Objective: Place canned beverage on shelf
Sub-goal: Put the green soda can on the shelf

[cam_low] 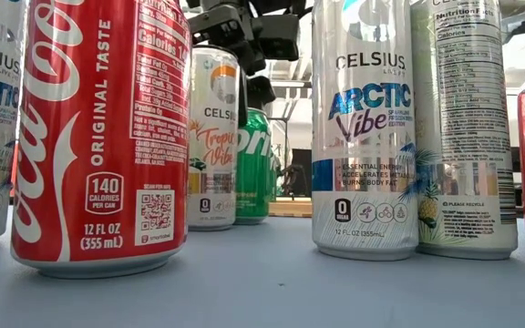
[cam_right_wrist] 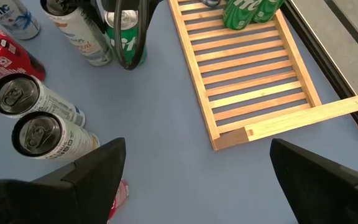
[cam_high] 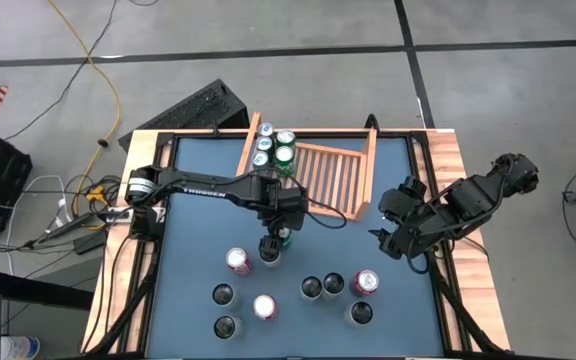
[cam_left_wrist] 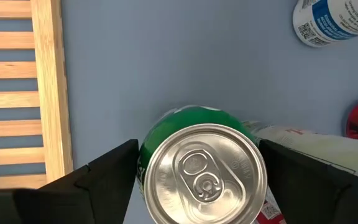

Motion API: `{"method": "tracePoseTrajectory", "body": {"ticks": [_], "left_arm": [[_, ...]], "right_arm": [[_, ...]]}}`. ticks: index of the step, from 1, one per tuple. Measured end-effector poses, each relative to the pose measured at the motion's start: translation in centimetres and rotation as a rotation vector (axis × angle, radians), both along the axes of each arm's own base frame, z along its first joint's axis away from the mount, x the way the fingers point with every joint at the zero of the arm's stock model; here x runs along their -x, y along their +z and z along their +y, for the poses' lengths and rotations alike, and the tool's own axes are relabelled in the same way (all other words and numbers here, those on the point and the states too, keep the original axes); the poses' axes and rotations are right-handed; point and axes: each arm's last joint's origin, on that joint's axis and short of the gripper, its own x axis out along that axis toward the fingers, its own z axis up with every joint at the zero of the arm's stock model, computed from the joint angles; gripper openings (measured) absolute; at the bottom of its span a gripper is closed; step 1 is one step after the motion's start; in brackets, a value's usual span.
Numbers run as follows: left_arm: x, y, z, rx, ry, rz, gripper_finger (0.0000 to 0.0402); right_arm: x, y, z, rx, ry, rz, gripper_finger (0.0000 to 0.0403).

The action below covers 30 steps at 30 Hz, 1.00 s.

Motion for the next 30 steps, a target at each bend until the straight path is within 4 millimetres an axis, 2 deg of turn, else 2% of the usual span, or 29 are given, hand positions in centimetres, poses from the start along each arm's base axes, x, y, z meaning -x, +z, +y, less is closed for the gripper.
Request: {"method": "tracePoseTrajectory", "body": {"ticks": [8, 17, 23, 30], "left_arm": [[0.2, 0.3, 0.2, -0.007, 0.068, 0.009, 0.0282], [-0.2, 2.8, 0.7, -0.062, 0.049, -0.031, 0.0275], [-0.3, 4.0, 2.3, -0.090, 0.033, -0.063, 0.0274], [-0.2, 5.4, 5.5, -0.150, -0.027, -0.112, 0.0274]], "right_arm": [[0.0, 0.0, 0.0, -0.001, 0.001, 0.002, 0.0386], [0.0, 0.0, 0.0, 0.001, 0.001, 0.005, 0.0386], [0.0, 0.0, 0.0, 0.002, 0.001, 0.005, 0.0386], [0.0, 0.0, 0.0, 0.010, 0.013, 0.009, 0.0386]]}}
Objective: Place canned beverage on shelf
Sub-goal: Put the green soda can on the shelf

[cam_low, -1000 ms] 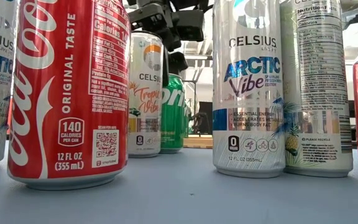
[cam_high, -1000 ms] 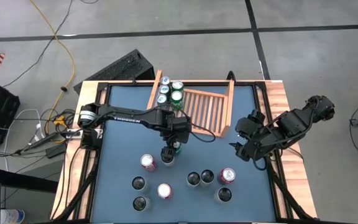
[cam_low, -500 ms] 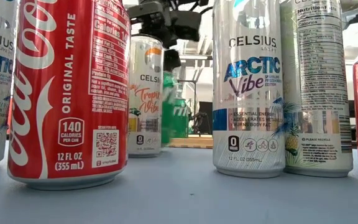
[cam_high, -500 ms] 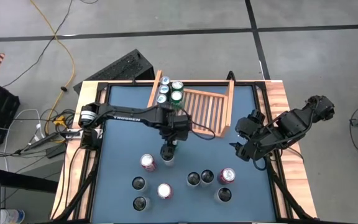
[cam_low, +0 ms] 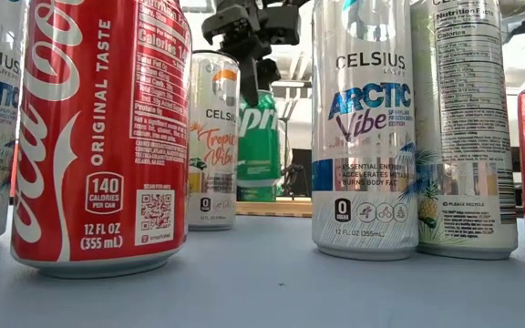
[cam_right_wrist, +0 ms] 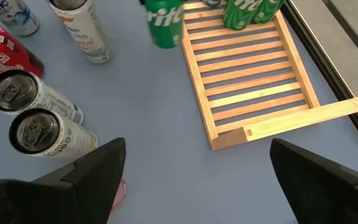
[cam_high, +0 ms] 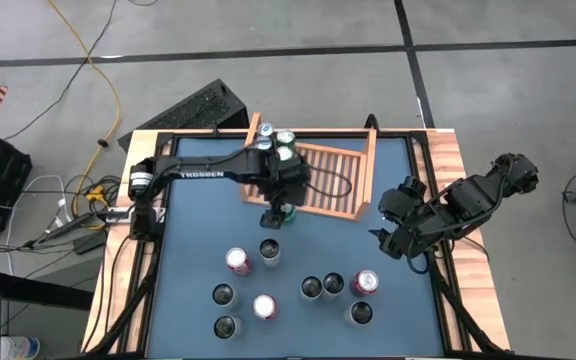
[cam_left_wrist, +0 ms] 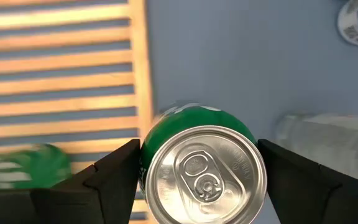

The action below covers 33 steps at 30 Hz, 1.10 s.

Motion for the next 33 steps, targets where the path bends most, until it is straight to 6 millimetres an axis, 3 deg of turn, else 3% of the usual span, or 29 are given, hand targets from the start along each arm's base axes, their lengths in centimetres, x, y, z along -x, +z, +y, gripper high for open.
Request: {"method": "tracePoseTrajectory", "body": {"ticks": [7, 17, 24, 30, 33], "left_arm": [[0.5, 0.5, 3.4, -0.051, -0.044, -0.017, 0.0279], [1.3, -0.8, 7.0, -0.108, -0.012, 0.015, 0.0282], [1.4, -1.3, 8.3, -0.124, 0.016, 0.023, 0.0282], [0.9, -3.6, 8.8, -0.078, 0.010, 0.097, 0.0282], [0.7, -3.8, 9.0, -0.088, 0.014, 0.089, 0.0283]], "right_arm": [[0.0, 0.0, -0.1, 0.001, -0.003, 0.000, 0.0386], [0.0, 0.0, -0.1, -0.011, -0.022, -0.007, 0.0386], [-0.1, 0.0, -0.3, -0.010, -0.034, -0.008, 0.0386], [-0.3, 0.0, -0.6, -0.009, -0.054, -0.008, 0.0386], [-0.3, 0.0, -0.7, -0.007, -0.056, -0.008, 0.0386]]}}
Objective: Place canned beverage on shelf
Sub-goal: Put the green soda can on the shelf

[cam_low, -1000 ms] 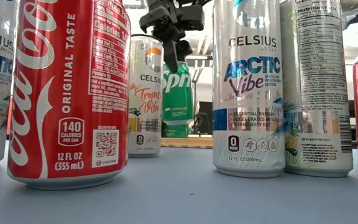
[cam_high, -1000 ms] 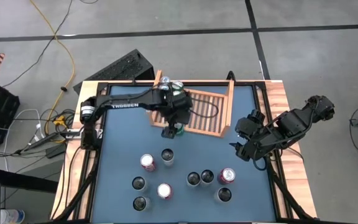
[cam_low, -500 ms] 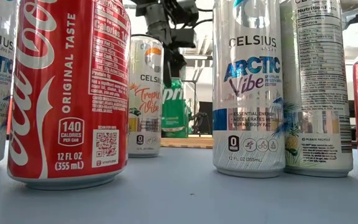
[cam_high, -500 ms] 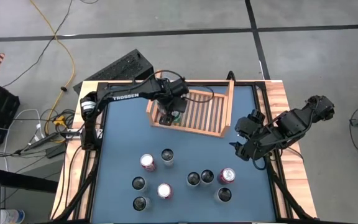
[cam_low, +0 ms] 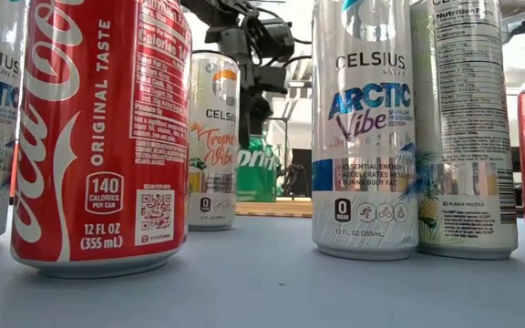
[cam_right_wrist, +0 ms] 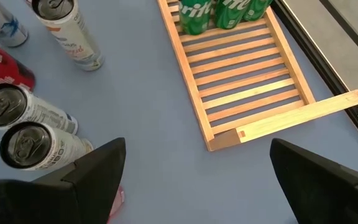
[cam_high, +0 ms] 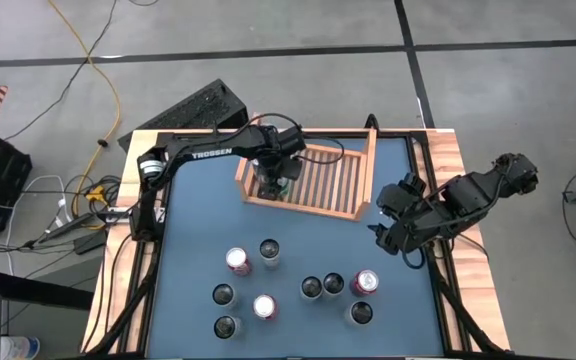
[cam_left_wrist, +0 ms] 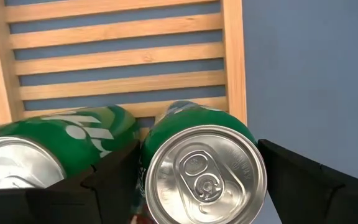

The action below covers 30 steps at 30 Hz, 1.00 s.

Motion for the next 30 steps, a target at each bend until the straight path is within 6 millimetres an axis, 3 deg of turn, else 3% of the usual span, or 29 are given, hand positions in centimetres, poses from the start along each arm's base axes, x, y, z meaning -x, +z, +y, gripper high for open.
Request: {"method": "tracePoseTrajectory", "body": {"ticks": [12, 30], "left_arm": [[-0.24, -0.11, 0.26, -0.052, -0.036, -0.001, 0.0288], [-0.26, -0.39, 0.31, -0.064, -0.048, 0.014, 0.0347]], "right_arm": [[0.01, 0.00, 0.03, -0.002, 0.000, -0.001, 0.0386], [0.01, 0.00, 0.03, -0.001, 0.003, 0.001, 0.0386]]}}
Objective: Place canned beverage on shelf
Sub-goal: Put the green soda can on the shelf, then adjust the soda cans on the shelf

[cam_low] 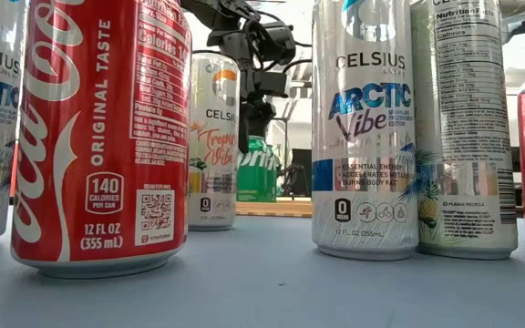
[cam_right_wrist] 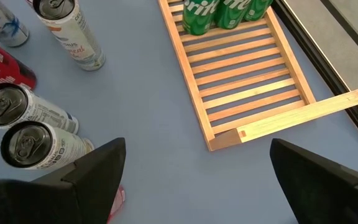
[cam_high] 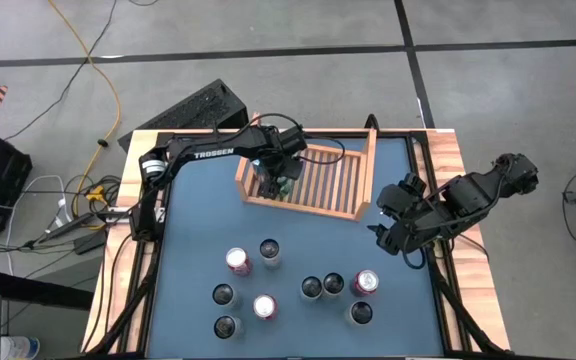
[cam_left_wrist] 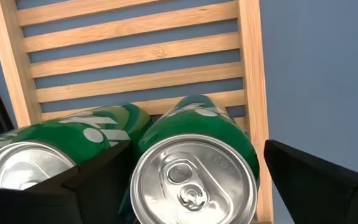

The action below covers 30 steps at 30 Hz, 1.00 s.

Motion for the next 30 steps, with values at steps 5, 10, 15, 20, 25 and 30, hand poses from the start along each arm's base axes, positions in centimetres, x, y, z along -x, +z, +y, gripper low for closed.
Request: {"method": "tracePoseTrajectory", "body": {"ticks": [5, 10, 15, 20, 25, 30], "left_arm": [[0.0, 0.2, -0.3, -0.028, 0.018, 0.006, 0.0351], [0.1, 0.5, -0.4, -0.075, 0.031, 0.018, 0.0351], [0.1, 1.9, -0.6, -0.091, 0.046, -0.003, 0.0352], [0.2, 4.3, -1.1, -0.091, 0.056, -0.018, 0.0352], [0.4, 6.5, -1.9, 0.001, 0.175, -0.053, 0.0350], [-0.1, 6.3, -4.2, 0.326, 0.260, -0.078, 0.0313]], "right_arm": [[0.0, 0.0, 0.0, 0.000, 0.000, 0.000, 0.0386], [0.0, 0.0, 0.0, -0.001, 0.000, 0.000, 0.0386], [0.0, 0.0, 0.0, -0.001, 0.001, 0.001, 0.0386], [0.0, 0.0, 0.0, -0.001, 0.000, 0.000, 0.0386], [0.0, 0.0, 0.0, -0.001, 0.000, 0.001, 0.0386], [0.0, 0.0, 0.0, -0.002, 0.001, 0.000, 0.0386]]}}
